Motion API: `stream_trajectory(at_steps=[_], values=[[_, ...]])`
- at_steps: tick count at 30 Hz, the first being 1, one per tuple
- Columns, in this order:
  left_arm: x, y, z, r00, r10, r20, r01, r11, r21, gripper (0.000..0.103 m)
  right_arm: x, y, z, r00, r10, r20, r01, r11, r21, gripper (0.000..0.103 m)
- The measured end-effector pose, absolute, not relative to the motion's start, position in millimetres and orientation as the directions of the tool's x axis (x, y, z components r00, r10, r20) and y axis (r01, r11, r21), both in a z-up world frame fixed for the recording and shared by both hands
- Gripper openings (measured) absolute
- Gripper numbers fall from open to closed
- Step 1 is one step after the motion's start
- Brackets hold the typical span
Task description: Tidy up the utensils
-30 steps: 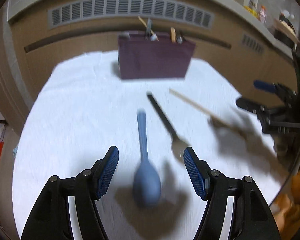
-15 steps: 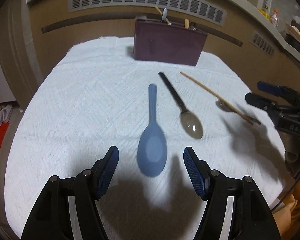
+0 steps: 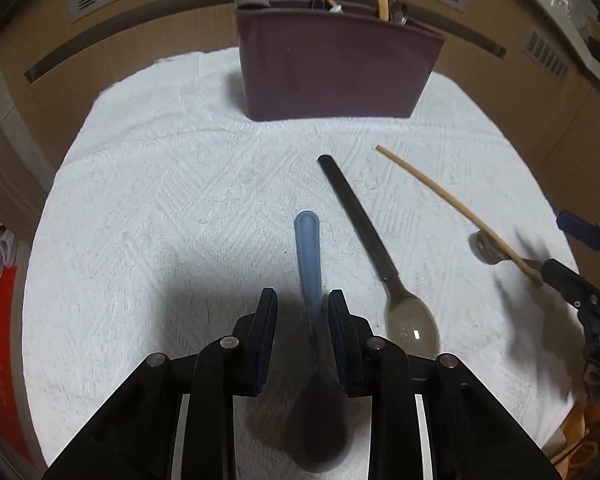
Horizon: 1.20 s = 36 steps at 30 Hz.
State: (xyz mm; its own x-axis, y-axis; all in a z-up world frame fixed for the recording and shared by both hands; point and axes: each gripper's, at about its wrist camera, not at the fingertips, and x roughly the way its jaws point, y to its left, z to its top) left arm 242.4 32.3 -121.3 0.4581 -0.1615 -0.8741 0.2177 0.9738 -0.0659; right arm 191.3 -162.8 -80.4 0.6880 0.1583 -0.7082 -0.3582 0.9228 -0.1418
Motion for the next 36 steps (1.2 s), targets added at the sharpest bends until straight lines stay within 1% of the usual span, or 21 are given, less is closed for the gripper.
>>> stream_trajectory(at_steps=[1, 2, 4, 5, 6, 7, 10, 16, 21, 26, 29, 31, 32, 33, 34, 36], values=[[243.1, 30.6, -123.6, 0.45, -0.155, -0.88, 0.226, 0.972, -0.056, 0.027, 192.3, -161.0, -80.5, 0.684, 0.166, -0.711, -0.364, 0.921, -0.136, 0.059], [242.0, 28.7, -123.5, 0.456, -0.147, -0.878, 0.236, 0.971, -0.04, 0.027, 193.7, -157.9, -80.3, 0.675, 0.179, -0.716, -0.376, 0.918, -0.125, 0.055], [240.0, 23.8, -124.0, 0.459, -0.125, -0.88, 0.253, 0.967, -0.005, 0.027, 199.6, -147.6, -80.8, 0.632, 0.229, -0.74, -0.415, 0.907, -0.074, 0.04], [239.4, 22.9, -124.2, 0.459, -0.121, -0.88, 0.256, 0.967, 0.0, 0.027, 202.5, -142.4, -81.8, 0.606, 0.255, -0.754, -0.435, 0.899, -0.046, 0.025], [238.7, 23.6, -123.9, 0.457, -0.122, -0.881, 0.258, 0.966, 0.001, 0.027, 207.8, -134.6, -83.2, 0.568, 0.292, -0.77, -0.46, 0.888, -0.002, 0.013], [238.3, 24.3, -123.9, 0.454, -0.125, -0.882, 0.259, 0.966, -0.003, 0.027, 210.2, -129.5, -84.5, 0.55, 0.309, -0.776, -0.468, 0.883, 0.02, 0.012], [237.4, 27.7, -123.7, 0.442, -0.147, -0.885, 0.266, 0.964, -0.028, 0.027, 223.9, -104.6, -90.0, 0.498, 0.346, -0.795, -0.496, 0.866, 0.066, 0.012], [230.7, 33.3, -124.2, 0.446, -0.185, -0.876, 0.291, 0.955, -0.053, 0.028, 260.1, -63.0, -107.1, 0.432, 0.315, -0.845, -0.491, 0.868, 0.072, 0.012], [230.2, 37.6, -125.5, 0.456, -0.208, -0.865, 0.291, 0.954, -0.076, 0.029, 274.8, -42.3, -116.4, 0.434, 0.243, -0.868, -0.46, 0.888, 0.018, 0.012], [228.8, 37.2, -125.3, 0.459, -0.216, -0.862, 0.29, 0.953, -0.085, 0.032, 278.5, -34.8, -117.2, 0.443, 0.192, -0.875, -0.459, 0.887, -0.038, 0.014], [227.1, 35.6, -124.9, 0.451, -0.224, -0.864, 0.295, 0.951, -0.093, 0.038, 275.9, -40.4, -116.2, 0.443, 0.181, -0.878, -0.46, 0.886, -0.05, 0.013], [226.3, 33.6, -125.0, 0.441, -0.239, -0.865, 0.307, 0.946, -0.105, 0.051, 272.5, -47.4, -114.8, 0.445, 0.18, -0.877, -0.46, 0.886, -0.051, 0.012], [225.6, 31.2, -125.1, 0.435, -0.245, -0.867, 0.314, 0.943, -0.109, 0.054, 270.1, -53.2, -113.9, 0.445, 0.181, -0.877, -0.458, 0.887, -0.05, 0.011], [225.0, 28.3, -125.3, 0.43, -0.247, -0.868, 0.32, 0.941, -0.109, 0.06, 267.7, -59.8, -113.1, 0.446, 0.182, -0.877, -0.456, 0.889, -0.048, 0.011], [224.2, 25.6, -125.6, 0.429, -0.243, -0.87, 0.322, 0.941, -0.104, 0.062, 265.8, -65.9, -112.6, 0.446, 0.182, -0.876, -0.454, 0.89, -0.046, 0.011], [224.0, 20.8, -126.0, 0.432, -0.227, -0.873, 0.317, 0.944, -0.088, 0.064, 263.7, -79.2, -112.0, 0.447, 0.182, -0.876, -0.442, 0.896, -0.04, 0.01]])
